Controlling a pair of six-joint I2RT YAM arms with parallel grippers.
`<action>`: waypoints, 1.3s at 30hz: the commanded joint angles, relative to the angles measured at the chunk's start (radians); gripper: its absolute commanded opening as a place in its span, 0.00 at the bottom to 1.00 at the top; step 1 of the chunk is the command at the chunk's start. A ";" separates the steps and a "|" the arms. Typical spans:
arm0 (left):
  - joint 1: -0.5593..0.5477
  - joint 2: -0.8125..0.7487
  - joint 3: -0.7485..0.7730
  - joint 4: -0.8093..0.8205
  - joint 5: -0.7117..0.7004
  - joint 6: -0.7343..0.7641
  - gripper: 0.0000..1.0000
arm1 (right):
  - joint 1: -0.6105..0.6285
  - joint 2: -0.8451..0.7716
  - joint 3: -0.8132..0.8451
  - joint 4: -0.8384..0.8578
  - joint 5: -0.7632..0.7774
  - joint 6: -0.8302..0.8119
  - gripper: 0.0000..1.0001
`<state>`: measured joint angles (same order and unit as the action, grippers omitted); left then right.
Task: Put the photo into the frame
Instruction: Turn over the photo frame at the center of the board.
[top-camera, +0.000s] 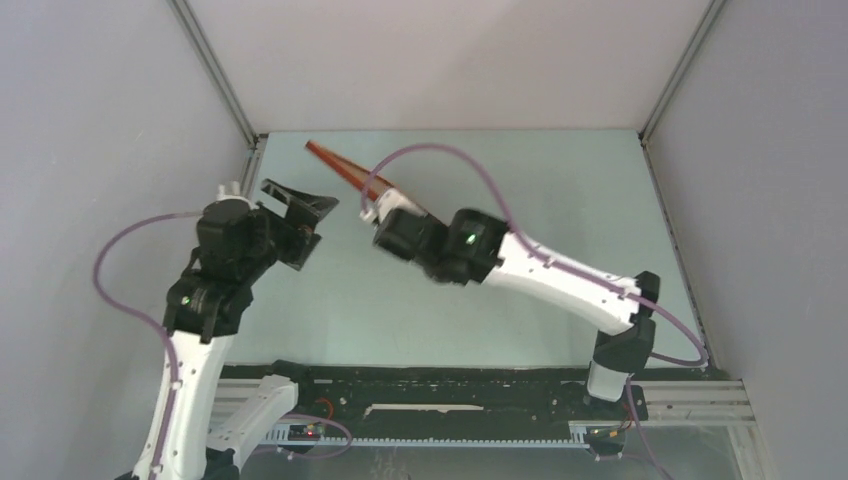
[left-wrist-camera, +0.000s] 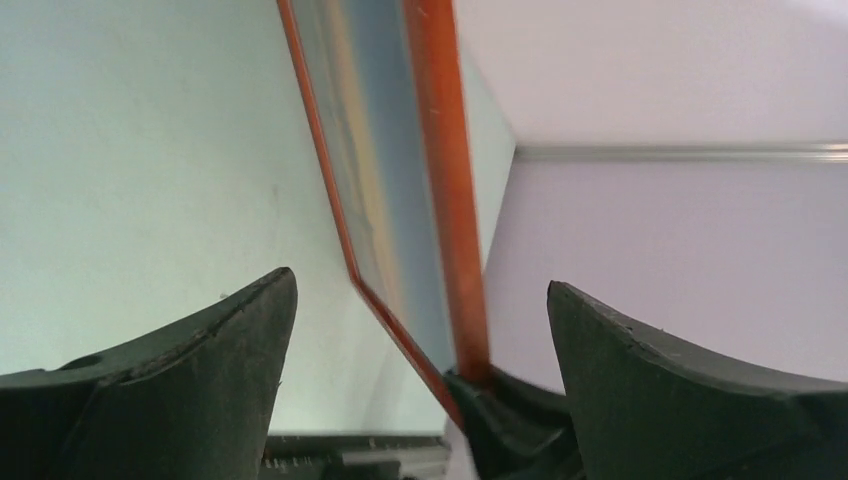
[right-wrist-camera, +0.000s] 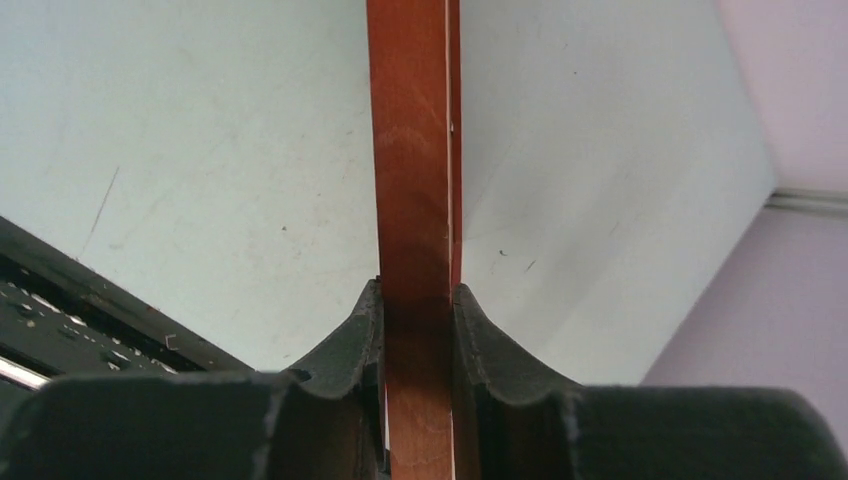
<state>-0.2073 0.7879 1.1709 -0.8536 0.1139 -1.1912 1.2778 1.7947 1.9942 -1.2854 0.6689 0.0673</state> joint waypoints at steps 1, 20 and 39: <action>0.019 -0.048 0.164 -0.100 -0.294 0.192 1.00 | -0.208 -0.123 0.064 0.075 -0.252 0.065 0.00; 0.019 -0.155 0.062 -0.052 -0.310 0.293 1.00 | -1.443 -0.503 -0.668 0.492 -1.170 0.239 0.00; 0.013 -0.146 -0.051 0.004 -0.075 0.326 0.99 | -1.922 -1.092 -1.322 0.511 -0.805 0.518 0.00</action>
<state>-0.1940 0.6533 1.1515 -0.8879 -0.0193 -0.8974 -0.6277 0.7277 0.6441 -0.6441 -0.5381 0.4767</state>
